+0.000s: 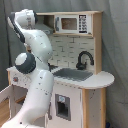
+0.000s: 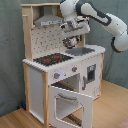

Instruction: Play with the kitchen

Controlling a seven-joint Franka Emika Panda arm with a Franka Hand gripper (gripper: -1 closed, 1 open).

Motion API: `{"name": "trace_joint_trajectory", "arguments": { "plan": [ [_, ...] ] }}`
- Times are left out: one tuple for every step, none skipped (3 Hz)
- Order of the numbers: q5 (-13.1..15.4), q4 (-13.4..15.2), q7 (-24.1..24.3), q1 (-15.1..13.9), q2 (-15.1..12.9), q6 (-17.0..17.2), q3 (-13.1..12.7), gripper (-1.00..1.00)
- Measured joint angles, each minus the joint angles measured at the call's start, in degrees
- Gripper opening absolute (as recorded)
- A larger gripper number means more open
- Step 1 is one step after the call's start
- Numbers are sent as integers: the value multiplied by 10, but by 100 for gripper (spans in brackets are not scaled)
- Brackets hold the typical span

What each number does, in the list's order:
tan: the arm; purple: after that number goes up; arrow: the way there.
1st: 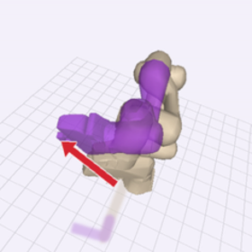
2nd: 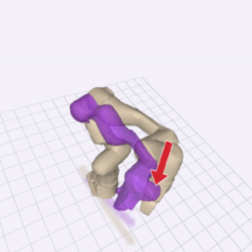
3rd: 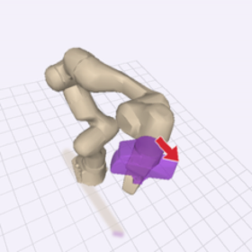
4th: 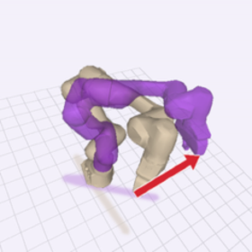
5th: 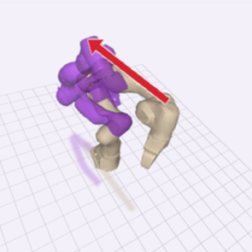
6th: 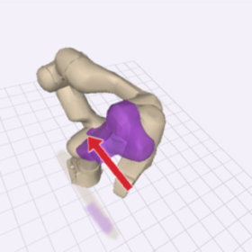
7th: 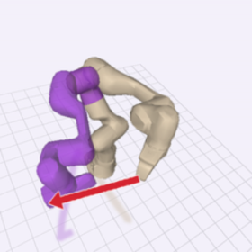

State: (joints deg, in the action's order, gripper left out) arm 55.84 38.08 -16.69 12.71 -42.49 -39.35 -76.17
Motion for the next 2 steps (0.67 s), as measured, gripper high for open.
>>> {"name": "trace_joint_trajectory", "arguments": {
  "plan": [
    [0,34,-5,-1,-5,-54,-5,-100],
    [0,68,-5,-6,-6,-103,-5,-100]
  ]
}}
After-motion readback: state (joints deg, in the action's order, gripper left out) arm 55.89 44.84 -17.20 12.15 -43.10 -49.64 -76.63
